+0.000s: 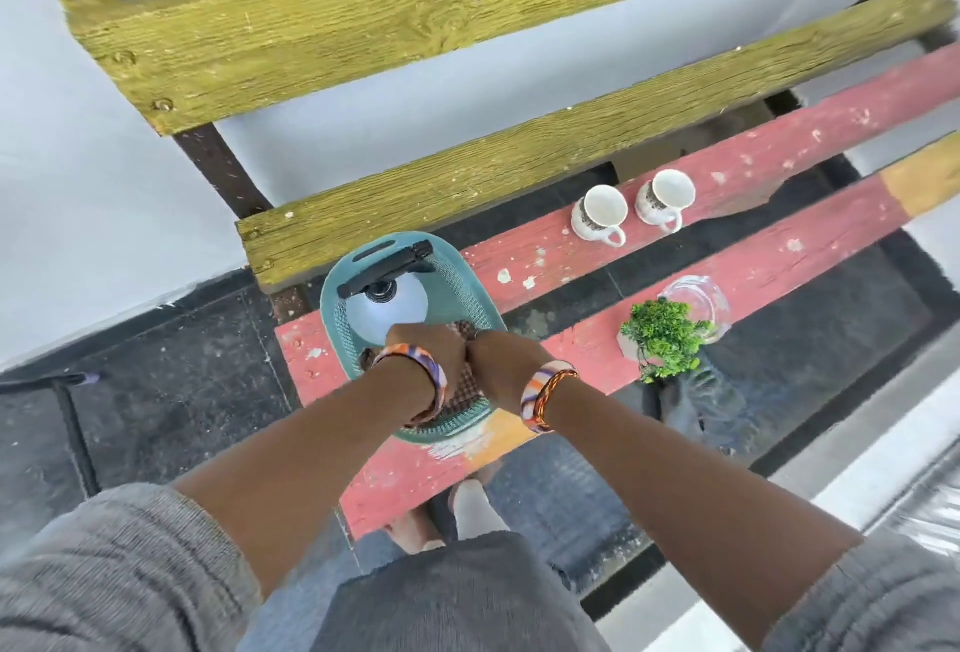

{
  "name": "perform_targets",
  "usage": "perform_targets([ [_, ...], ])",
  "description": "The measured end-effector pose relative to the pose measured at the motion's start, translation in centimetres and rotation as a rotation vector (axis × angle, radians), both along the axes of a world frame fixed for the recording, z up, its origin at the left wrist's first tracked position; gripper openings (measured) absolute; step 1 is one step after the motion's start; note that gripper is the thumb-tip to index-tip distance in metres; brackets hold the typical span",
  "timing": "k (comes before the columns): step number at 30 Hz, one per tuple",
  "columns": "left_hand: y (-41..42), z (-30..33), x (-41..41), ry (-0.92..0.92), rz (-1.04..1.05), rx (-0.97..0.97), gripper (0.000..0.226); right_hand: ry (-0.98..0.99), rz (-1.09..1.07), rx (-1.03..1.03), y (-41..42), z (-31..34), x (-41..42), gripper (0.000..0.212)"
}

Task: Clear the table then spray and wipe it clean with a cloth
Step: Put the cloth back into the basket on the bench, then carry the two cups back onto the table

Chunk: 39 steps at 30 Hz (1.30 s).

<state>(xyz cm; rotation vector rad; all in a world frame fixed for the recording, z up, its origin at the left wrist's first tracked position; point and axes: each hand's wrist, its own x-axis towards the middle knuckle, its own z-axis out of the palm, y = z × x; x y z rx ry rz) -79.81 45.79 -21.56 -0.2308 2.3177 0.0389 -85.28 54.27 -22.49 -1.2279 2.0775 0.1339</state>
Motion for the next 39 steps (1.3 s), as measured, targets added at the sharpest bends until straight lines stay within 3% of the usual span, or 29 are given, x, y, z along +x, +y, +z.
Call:
perform_targets([
  [5, 2.2, 4.7, -2.9, 0.066, -0.091, 0.031, 0.034, 0.075, -0.173, -0.114, 3.3, 2.8, -1.8, 0.028],
  [10, 3.6, 8.0, -6.7, 0.265, -0.132, 0.094, 0.029, 0.122, -0.285, -0.184, 6.3, 5.2, -6.2, 0.032],
  [13, 4.4, 8.5, -10.1, 0.267, -0.138, 0.094, 0.034, 0.125, -0.383, -0.194, 8.2, 4.8, -10.5, 0.036],
  [17, 4.3, 6.5, -15.7, 0.360, 0.067, 0.270, 0.045, 0.095, -0.517, -0.179, 10.1, 3.1, -16.6, 0.034],
  [20, 4.1, 4.2, -20.2, 0.298, 0.250, 0.325, 0.051, 0.064, -0.614, -0.155, 10.9, 1.0, -21.5, 0.041],
  [25, 3.9, -1.9, -26.8, 0.237, 0.469, 0.282, 0.067, 0.090, -0.718, -0.141, 10.6, -3.1, -29.2, 0.074],
  [30, 5.6, -6.4, -30.1, 0.104, 0.655, 0.302, 0.088, -0.027, -0.670, -0.075, 8.8, -6.5, -33.6, 0.101],
  [32, 6.3, -7.9, -30.3, 0.109, 0.708, 0.290, 0.087, -0.047, -0.644, -0.055, 8.1, -7.7, -34.1, 0.098],
  [36, 6.2, -8.5, -30.0, 0.175, 0.702, 0.250, 0.067, 0.001, -0.674, -0.082, 7.5, -8.6, -33.8, 0.074],
  [39, 5.2, -7.2, -29.3, 0.249, 0.778, 0.292, 0.070, -0.012, -0.705, -0.102, 7.4, -8.0, -33.2, 0.068],
])
